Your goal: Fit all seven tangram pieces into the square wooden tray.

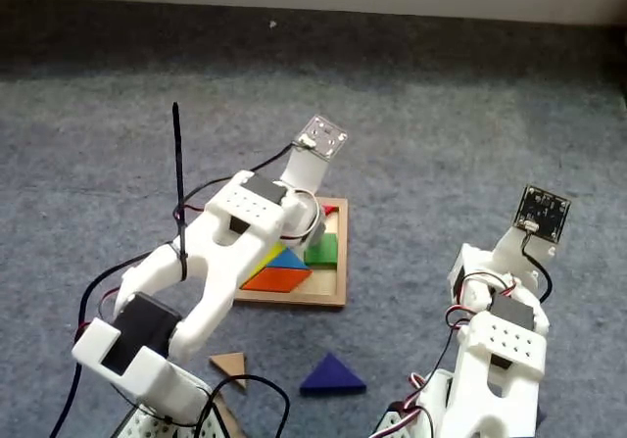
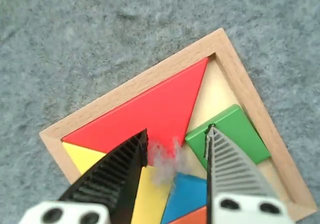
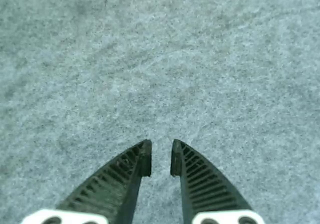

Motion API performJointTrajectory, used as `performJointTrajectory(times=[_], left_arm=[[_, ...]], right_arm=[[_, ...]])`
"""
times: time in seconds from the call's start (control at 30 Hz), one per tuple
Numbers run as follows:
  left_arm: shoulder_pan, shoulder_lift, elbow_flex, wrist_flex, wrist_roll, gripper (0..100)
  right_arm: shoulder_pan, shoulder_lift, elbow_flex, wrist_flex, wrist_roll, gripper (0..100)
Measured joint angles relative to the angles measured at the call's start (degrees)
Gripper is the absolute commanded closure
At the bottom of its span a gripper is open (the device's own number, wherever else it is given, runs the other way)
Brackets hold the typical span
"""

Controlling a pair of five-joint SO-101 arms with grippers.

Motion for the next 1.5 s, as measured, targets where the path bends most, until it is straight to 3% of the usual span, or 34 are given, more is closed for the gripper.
performJointTrajectory(times=[0.47,0.7,0.93,1.17,1.5], left_arm=[[-2.81,0.00,-1.14,6.51,0.00,84],[-2.55,-10.90,5.19,6.51,-0.09,84],[-2.64,-19.96,12.66,2.20,-0.18,74],[-2.37,-17.32,11.08,-1.14,4.66,74],[5.01,-1.23,0.70,-1.41,5.19,74]], right_arm=[[0.00,0.00,0.00,0.00,0.00,91.8],[0.00,0.00,0.00,0.00,0.00,91.8],[0.00,0.00,0.00,0.00,0.00,91.8],[0.00,0.00,0.00,0.00,0.00,91.8],[0.00,0.00,0.00,0.00,0.00,91.8]])
